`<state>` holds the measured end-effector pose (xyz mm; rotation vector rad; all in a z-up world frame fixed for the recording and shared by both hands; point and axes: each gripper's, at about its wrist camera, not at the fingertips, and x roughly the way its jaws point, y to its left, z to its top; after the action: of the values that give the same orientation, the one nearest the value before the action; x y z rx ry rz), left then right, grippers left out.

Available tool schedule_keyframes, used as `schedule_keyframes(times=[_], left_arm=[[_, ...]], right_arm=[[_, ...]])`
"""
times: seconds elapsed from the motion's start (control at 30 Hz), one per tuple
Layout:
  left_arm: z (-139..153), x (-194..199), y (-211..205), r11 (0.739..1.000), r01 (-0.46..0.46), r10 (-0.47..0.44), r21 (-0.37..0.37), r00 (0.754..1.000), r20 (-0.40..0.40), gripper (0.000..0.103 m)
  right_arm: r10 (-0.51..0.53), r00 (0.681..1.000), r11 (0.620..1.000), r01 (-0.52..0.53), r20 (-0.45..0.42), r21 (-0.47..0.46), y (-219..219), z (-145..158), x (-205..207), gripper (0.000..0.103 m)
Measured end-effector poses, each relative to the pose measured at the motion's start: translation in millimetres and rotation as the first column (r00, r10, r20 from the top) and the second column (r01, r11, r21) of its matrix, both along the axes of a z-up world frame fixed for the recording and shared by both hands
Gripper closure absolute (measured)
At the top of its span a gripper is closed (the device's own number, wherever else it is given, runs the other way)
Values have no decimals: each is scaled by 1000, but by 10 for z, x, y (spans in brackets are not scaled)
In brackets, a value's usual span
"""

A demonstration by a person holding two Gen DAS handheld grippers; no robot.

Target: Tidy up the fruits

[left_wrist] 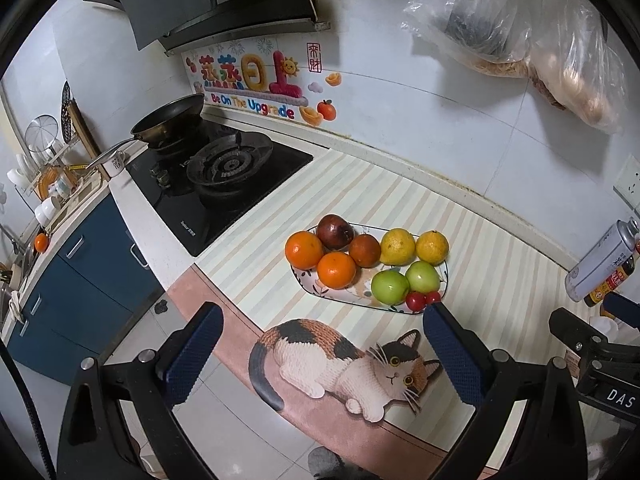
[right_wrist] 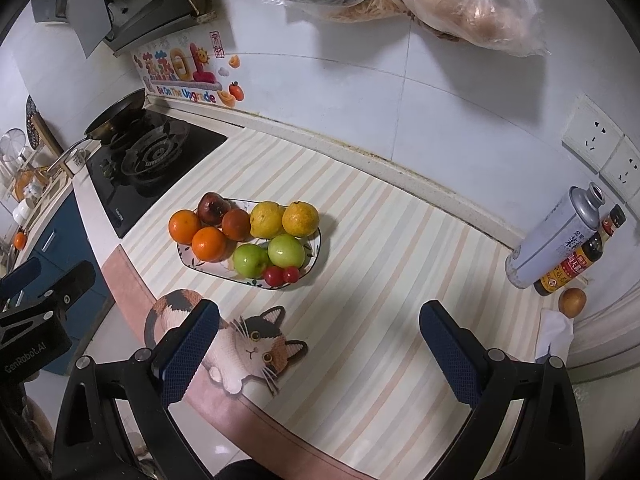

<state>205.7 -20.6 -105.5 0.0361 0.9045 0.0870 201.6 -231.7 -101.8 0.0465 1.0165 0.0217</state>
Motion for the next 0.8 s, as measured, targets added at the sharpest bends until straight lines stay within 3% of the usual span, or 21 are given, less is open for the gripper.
schedule_keyframes(times=[0.8], left_arm=[[-4, -44, -15, 1000, 11, -11, -4, 1000, -6, 1]], right_arm=[[15, 1000, 1000, -15, -1, -2, 12, 3, -23, 1]])
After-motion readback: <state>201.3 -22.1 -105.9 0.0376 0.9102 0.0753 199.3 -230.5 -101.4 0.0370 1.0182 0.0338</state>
